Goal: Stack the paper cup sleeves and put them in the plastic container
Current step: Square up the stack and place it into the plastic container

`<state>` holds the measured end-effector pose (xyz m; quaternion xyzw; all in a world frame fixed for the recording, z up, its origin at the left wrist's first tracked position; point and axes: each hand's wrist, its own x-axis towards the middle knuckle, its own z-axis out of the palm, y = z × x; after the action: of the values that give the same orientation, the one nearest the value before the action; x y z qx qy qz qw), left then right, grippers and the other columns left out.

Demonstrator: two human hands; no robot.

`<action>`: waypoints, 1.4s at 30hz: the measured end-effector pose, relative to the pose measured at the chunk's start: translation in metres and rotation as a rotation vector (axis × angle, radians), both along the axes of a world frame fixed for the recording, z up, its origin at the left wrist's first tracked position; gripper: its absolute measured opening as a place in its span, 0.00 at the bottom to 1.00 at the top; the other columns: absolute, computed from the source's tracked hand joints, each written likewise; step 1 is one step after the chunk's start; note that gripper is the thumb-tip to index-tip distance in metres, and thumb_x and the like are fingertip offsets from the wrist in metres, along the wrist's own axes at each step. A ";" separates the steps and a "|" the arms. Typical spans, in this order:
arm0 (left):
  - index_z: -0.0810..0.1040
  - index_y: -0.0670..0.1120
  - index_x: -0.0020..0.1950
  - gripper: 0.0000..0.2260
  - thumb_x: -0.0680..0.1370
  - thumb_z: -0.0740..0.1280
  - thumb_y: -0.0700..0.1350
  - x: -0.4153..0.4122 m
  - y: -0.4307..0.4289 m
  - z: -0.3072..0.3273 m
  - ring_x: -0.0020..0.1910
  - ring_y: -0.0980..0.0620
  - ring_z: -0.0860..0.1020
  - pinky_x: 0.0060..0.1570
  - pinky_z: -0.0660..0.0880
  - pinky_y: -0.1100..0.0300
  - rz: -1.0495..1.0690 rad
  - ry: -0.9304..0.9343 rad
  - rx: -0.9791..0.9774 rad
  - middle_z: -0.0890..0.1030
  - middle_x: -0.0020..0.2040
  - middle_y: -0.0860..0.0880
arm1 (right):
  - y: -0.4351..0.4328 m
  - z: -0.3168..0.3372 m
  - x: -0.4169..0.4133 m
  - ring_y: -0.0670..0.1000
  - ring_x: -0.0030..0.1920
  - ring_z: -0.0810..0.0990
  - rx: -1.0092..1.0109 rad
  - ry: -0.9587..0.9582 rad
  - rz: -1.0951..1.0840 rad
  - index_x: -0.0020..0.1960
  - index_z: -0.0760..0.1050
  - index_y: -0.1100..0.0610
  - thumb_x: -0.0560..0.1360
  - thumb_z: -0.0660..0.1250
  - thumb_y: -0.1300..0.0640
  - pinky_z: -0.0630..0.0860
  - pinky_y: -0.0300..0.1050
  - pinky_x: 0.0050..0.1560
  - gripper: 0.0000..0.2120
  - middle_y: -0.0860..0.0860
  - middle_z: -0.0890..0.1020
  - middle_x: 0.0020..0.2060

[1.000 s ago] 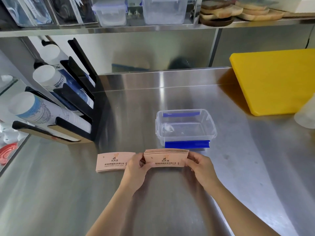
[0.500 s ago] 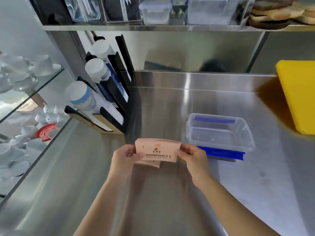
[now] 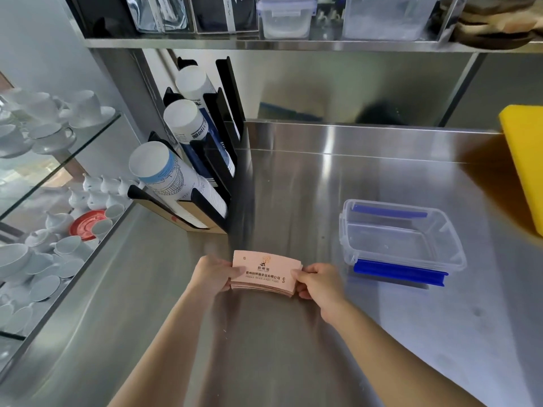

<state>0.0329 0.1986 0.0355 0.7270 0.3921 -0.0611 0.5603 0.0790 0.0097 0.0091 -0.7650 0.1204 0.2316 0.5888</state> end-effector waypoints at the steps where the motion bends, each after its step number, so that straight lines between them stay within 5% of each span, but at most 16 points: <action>1: 0.82 0.35 0.49 0.10 0.70 0.72 0.38 0.002 0.002 -0.003 0.29 0.52 0.77 0.21 0.73 0.70 -0.010 0.031 0.007 0.82 0.40 0.41 | 0.001 -0.002 0.001 0.51 0.28 0.75 -0.027 0.007 0.000 0.33 0.74 0.58 0.71 0.69 0.62 0.79 0.50 0.38 0.09 0.54 0.78 0.27; 7: 0.79 0.36 0.52 0.14 0.69 0.73 0.39 0.016 0.009 -0.011 0.39 0.47 0.79 0.39 0.76 0.57 -0.043 0.175 0.023 0.83 0.44 0.41 | 0.004 -0.006 0.007 0.56 0.38 0.81 -0.128 0.056 0.041 0.44 0.75 0.64 0.68 0.72 0.55 0.81 0.52 0.43 0.13 0.57 0.82 0.39; 9: 0.77 0.36 0.52 0.14 0.69 0.73 0.39 0.020 0.012 -0.010 0.48 0.45 0.82 0.48 0.77 0.53 -0.084 0.218 0.010 0.84 0.48 0.40 | 0.007 -0.005 0.010 0.57 0.42 0.84 -0.141 0.094 0.081 0.48 0.75 0.65 0.65 0.73 0.54 0.80 0.51 0.40 0.18 0.58 0.84 0.43; 12: 0.78 0.35 0.52 0.11 0.70 0.71 0.37 0.025 0.014 -0.006 0.47 0.45 0.81 0.53 0.75 0.54 -0.174 0.243 0.004 0.84 0.48 0.41 | 0.011 -0.005 0.013 0.58 0.44 0.84 -0.139 0.111 0.123 0.50 0.76 0.66 0.64 0.74 0.58 0.76 0.45 0.36 0.18 0.60 0.84 0.45; 17: 0.79 0.37 0.55 0.12 0.71 0.70 0.36 0.015 0.023 -0.009 0.57 0.45 0.79 0.62 0.73 0.54 -0.315 0.182 -0.070 0.83 0.53 0.40 | 0.006 -0.008 0.006 0.59 0.47 0.83 -0.098 0.058 0.137 0.45 0.80 0.63 0.64 0.75 0.64 0.79 0.57 0.54 0.11 0.59 0.85 0.45; 19: 0.79 0.38 0.54 0.13 0.70 0.71 0.34 0.005 0.025 -0.013 0.59 0.42 0.78 0.66 0.71 0.51 -0.378 0.084 -0.113 0.82 0.55 0.38 | 0.000 -0.007 0.003 0.56 0.48 0.82 -0.052 0.047 0.180 0.48 0.80 0.63 0.65 0.74 0.66 0.79 0.54 0.54 0.12 0.56 0.85 0.45; 23: 0.71 0.38 0.58 0.25 0.62 0.71 0.37 -0.018 0.019 -0.025 0.57 0.42 0.77 0.58 0.76 0.56 -0.368 -0.097 -0.216 0.79 0.56 0.38 | -0.011 0.001 -0.002 0.51 0.48 0.78 0.052 -0.047 0.291 0.54 0.78 0.62 0.67 0.72 0.69 0.74 0.36 0.48 0.16 0.54 0.79 0.48; 26: 0.67 0.49 0.52 0.19 0.66 0.69 0.35 -0.034 0.001 -0.039 0.57 0.43 0.76 0.59 0.74 0.54 -0.346 -0.205 -0.199 0.79 0.53 0.45 | -0.013 -0.004 -0.009 0.48 0.52 0.78 0.030 -0.178 0.330 0.55 0.73 0.56 0.69 0.71 0.68 0.73 0.41 0.59 0.18 0.53 0.78 0.55; 29: 0.67 0.52 0.55 0.21 0.71 0.67 0.31 -0.040 -0.017 -0.043 0.56 0.48 0.76 0.61 0.73 0.54 -0.269 -0.318 -0.249 0.78 0.54 0.47 | -0.012 -0.010 -0.022 0.40 0.51 0.77 0.091 -0.171 0.333 0.54 0.68 0.49 0.72 0.67 0.66 0.71 0.38 0.58 0.17 0.44 0.80 0.50; 32: 0.70 0.52 0.57 0.23 0.66 0.74 0.44 -0.039 -0.032 -0.036 0.52 0.52 0.78 0.53 0.76 0.60 -0.144 -0.418 -0.331 0.80 0.52 0.51 | -0.006 -0.014 -0.031 0.46 0.53 0.79 0.324 -0.117 0.163 0.56 0.71 0.51 0.72 0.68 0.60 0.72 0.43 0.60 0.15 0.49 0.81 0.51; 35: 0.75 0.49 0.47 0.09 0.72 0.68 0.52 -0.035 -0.049 -0.032 0.45 0.50 0.79 0.51 0.74 0.56 0.101 -0.464 -0.341 0.82 0.44 0.49 | 0.007 -0.014 -0.035 0.49 0.49 0.80 0.388 -0.101 -0.033 0.50 0.74 0.53 0.74 0.65 0.49 0.74 0.46 0.57 0.09 0.51 0.83 0.46; 37: 0.73 0.46 0.38 0.11 0.77 0.62 0.50 -0.031 -0.060 -0.030 0.39 0.52 0.76 0.43 0.72 0.60 0.241 -0.470 -0.232 0.78 0.37 0.50 | 0.015 -0.014 -0.035 0.49 0.47 0.79 0.286 -0.148 -0.107 0.45 0.74 0.55 0.75 0.61 0.46 0.72 0.46 0.53 0.13 0.50 0.82 0.42; 42: 0.67 0.49 0.28 0.17 0.78 0.61 0.47 -0.028 -0.071 -0.029 0.33 0.52 0.70 0.36 0.66 0.60 0.375 -0.529 -0.190 0.71 0.30 0.51 | 0.017 -0.011 -0.032 0.44 0.42 0.76 0.299 -0.290 -0.179 0.40 0.75 0.54 0.78 0.60 0.57 0.71 0.31 0.44 0.09 0.47 0.79 0.38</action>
<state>0.0051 0.1273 0.0070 0.5773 0.3526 0.1974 0.7095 0.0466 0.0269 -0.0019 -0.6809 0.0664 0.0812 0.7248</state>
